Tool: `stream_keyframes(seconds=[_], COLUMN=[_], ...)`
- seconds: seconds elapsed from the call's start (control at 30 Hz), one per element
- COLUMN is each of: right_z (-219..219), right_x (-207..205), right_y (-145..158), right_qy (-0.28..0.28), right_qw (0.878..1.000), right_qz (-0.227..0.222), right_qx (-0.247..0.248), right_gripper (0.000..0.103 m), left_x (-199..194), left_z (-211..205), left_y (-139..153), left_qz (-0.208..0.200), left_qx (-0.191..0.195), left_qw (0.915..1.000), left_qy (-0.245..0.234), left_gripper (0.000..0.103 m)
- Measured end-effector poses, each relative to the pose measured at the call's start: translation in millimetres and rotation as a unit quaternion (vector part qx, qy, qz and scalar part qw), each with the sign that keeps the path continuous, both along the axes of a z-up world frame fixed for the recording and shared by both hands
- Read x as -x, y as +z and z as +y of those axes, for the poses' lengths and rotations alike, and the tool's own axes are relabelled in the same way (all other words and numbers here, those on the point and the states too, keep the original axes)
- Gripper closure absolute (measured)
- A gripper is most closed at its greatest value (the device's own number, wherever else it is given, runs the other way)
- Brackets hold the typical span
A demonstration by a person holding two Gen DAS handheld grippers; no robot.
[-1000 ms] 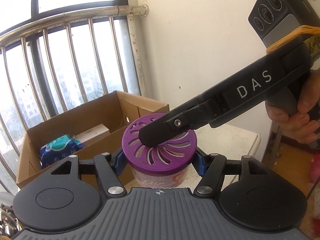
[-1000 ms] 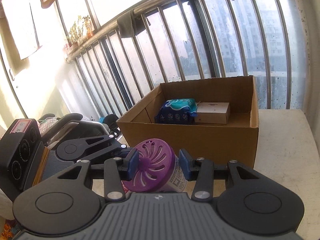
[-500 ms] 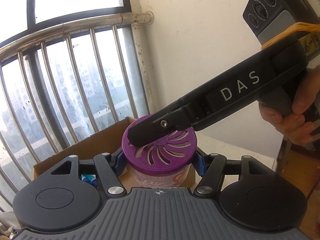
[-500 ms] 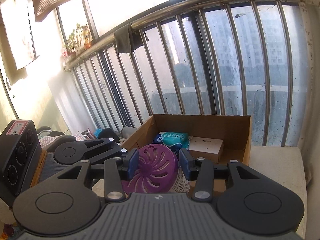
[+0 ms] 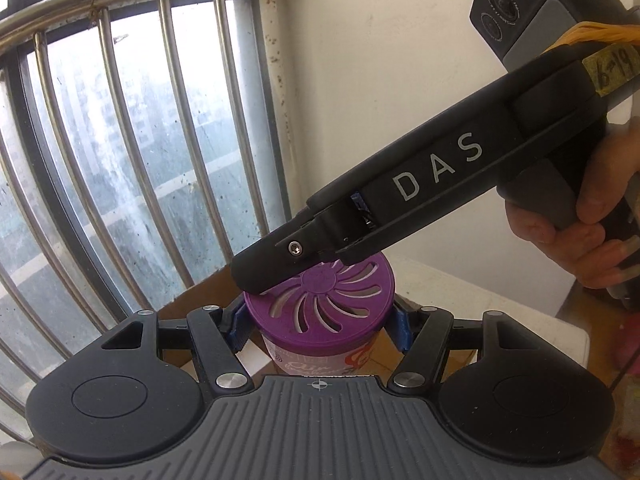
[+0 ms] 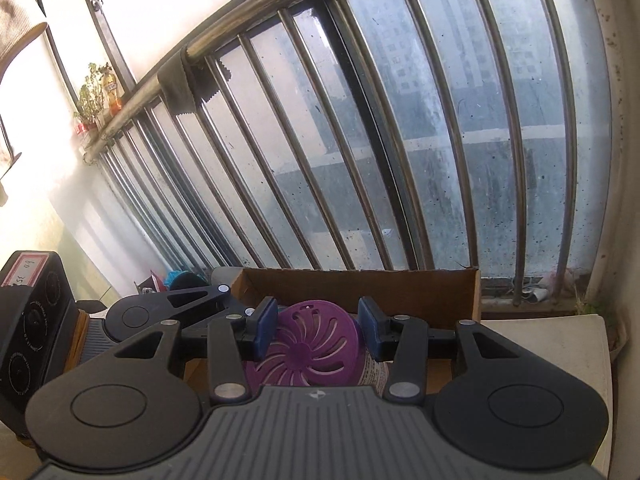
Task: Organize objects
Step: 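Lift the purple jar with the left gripper and carry it over the box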
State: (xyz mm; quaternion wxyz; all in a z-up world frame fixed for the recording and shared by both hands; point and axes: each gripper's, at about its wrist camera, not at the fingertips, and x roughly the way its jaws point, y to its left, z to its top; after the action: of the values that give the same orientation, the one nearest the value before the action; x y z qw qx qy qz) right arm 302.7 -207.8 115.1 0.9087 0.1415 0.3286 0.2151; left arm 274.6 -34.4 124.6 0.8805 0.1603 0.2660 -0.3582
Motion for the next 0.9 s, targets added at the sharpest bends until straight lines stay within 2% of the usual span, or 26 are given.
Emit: stream_keyframes(seconds=[0.13,0.23,0.3,0.37,0.5,0.57,0.73,0.9], right_z=[-3,-2,0,3,3,4,20,20], right_x=[-25,-38,-45,-52,-65,-69,-70,-70], right_y=[-25,-41,-50,-59,-70,-75,-75,-75], right_qy=[-0.025,-0.041,-0.052,-0.054,-0.07,-0.075,-0.092,-0.098], right_qw=[0.999,0.997,0.996,0.995,0.991,0.99,0.986,0.985], right_qz=[0.039,0.055,0.066,0.075,0.096,0.1,0.083,0.089], right_qx=[0.009,0.026,0.033,0.048,0.056,0.063,0.115,0.109], right_gripper=[0.055,0.054,0.054,0.049,0.049,0.05,0.049,0.043], left_x=[-29,-44,-55,-62,-76,-78,-88,-86], left_z=[-8,-12,-14,-17,-22,-24,-20,-10], left_y=[-23,-40,-49,-55,-67,-72,-79,-81], left_qz=[0.031,0.043,0.065,0.065,0.088,0.081,0.098,0.097], left_qx=[-0.016,-0.033,-0.036,-0.052,-0.065,-0.076,-0.066,-0.052], left_qw=[0.9994,0.9983,0.9969,0.9959,0.9933,0.9929,0.992,0.9925], left_qy=[-0.006,-0.021,-0.025,-0.035,-0.038,-0.042,-0.045,-0.053], left_gripper=[0.038,0.038,0.038,0.038,0.038,0.038,0.038,0.038])
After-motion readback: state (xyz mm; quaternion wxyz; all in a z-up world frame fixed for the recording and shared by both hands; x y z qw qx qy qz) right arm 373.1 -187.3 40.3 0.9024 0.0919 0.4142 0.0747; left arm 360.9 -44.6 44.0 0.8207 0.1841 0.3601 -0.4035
